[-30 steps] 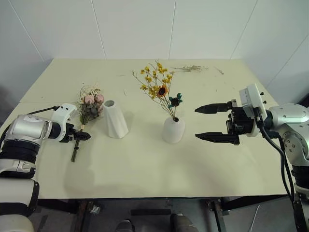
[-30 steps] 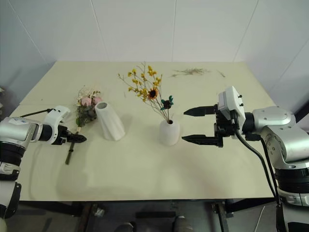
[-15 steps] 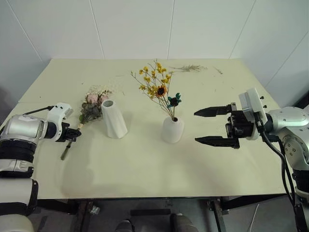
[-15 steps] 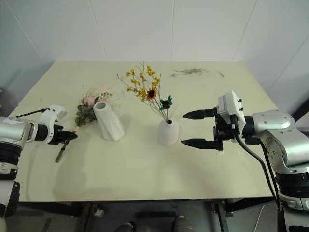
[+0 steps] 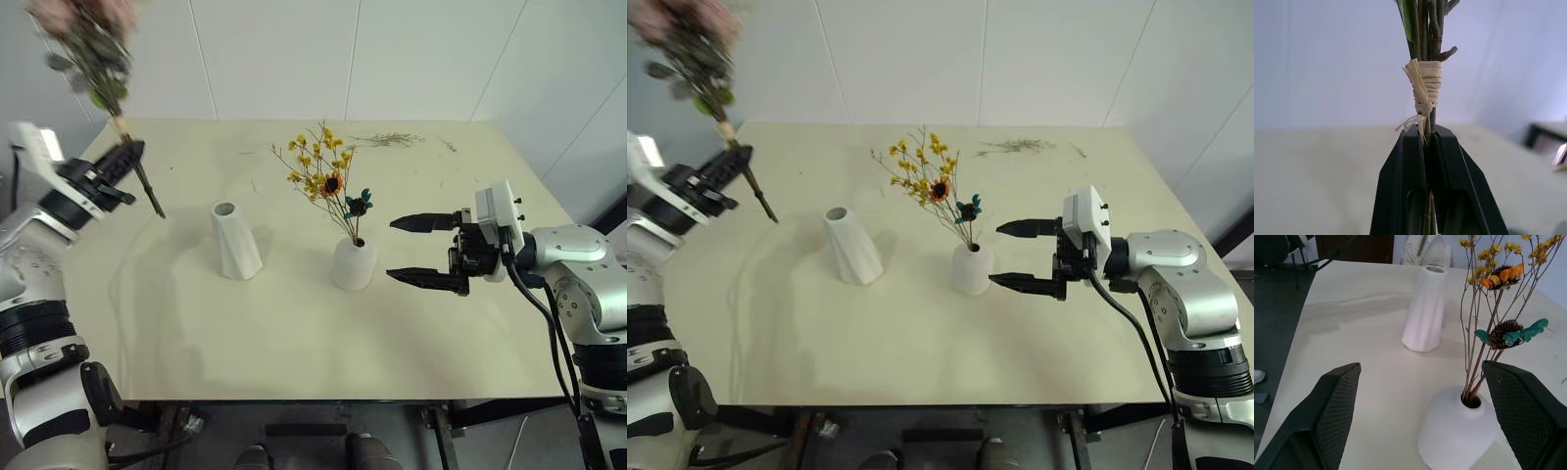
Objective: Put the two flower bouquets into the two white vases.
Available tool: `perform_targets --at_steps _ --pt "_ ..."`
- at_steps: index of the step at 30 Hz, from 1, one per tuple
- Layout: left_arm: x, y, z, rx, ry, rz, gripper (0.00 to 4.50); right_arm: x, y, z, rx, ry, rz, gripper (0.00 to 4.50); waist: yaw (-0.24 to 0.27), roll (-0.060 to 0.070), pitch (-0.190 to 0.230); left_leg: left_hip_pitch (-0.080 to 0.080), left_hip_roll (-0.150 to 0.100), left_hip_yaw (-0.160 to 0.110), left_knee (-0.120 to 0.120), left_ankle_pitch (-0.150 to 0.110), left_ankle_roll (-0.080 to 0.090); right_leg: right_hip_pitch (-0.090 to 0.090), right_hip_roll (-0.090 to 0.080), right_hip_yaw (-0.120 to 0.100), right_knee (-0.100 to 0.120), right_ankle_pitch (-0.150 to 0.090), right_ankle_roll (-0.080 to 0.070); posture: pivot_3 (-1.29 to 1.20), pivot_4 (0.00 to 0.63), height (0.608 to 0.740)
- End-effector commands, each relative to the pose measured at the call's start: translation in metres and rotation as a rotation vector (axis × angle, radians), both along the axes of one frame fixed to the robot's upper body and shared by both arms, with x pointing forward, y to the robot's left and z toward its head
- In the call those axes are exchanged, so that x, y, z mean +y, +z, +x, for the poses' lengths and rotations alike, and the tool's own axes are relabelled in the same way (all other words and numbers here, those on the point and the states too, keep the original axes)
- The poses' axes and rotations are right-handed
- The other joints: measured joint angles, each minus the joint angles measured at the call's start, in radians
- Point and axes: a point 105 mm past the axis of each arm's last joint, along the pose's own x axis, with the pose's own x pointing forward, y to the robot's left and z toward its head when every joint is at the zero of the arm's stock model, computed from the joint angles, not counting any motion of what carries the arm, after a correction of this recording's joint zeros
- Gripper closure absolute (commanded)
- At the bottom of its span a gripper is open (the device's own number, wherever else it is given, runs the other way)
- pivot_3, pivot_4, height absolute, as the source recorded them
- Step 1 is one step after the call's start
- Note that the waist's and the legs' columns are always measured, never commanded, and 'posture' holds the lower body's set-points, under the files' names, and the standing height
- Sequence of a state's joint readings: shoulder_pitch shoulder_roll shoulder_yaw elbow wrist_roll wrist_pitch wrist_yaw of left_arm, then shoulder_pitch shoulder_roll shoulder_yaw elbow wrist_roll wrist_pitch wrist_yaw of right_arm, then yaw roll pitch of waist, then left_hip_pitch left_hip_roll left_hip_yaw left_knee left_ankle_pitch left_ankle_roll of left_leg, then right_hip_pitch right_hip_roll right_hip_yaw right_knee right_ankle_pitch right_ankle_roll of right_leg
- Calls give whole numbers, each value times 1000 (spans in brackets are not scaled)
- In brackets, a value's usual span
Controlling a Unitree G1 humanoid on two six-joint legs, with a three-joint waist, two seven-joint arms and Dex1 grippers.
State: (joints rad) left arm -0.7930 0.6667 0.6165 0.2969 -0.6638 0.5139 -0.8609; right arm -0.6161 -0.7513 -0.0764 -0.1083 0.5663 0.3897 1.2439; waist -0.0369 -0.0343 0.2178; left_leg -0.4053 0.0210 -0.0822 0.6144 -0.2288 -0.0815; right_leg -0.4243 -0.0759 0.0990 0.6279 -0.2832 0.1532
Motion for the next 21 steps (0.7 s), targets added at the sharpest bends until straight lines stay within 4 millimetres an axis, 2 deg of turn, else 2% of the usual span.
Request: perform_targets --at_steps 1,5,8,21 --pt "-20 20 -28 -138 -166 -11 4485 3 6 0 -44 -1 15 304 2 0 0 0 0 0 1 0 0 0 0 0 0 0 0 0 150 740" --pt "-31 18 -30 -133 -207 -9 4485 3 5 1 -43 -4 21 304 3 0 0 1 0 0 3 1 0 2 0 0 0 2 0 0 150 740" --pt "-44 14 -23 -145 -222 20 4485 5 4 0 -43 -7 32 304 3 0 0 2 0 0 4 1 0 4 0 0 0 3 0 0 150 740" --pt "-68 0 7 -168 -259 69 4485 5 2 -6 -45 -46 58 304 3 0 0 3 0 0 6 1 0 8 0 0 -6 4 2 0 150 740"
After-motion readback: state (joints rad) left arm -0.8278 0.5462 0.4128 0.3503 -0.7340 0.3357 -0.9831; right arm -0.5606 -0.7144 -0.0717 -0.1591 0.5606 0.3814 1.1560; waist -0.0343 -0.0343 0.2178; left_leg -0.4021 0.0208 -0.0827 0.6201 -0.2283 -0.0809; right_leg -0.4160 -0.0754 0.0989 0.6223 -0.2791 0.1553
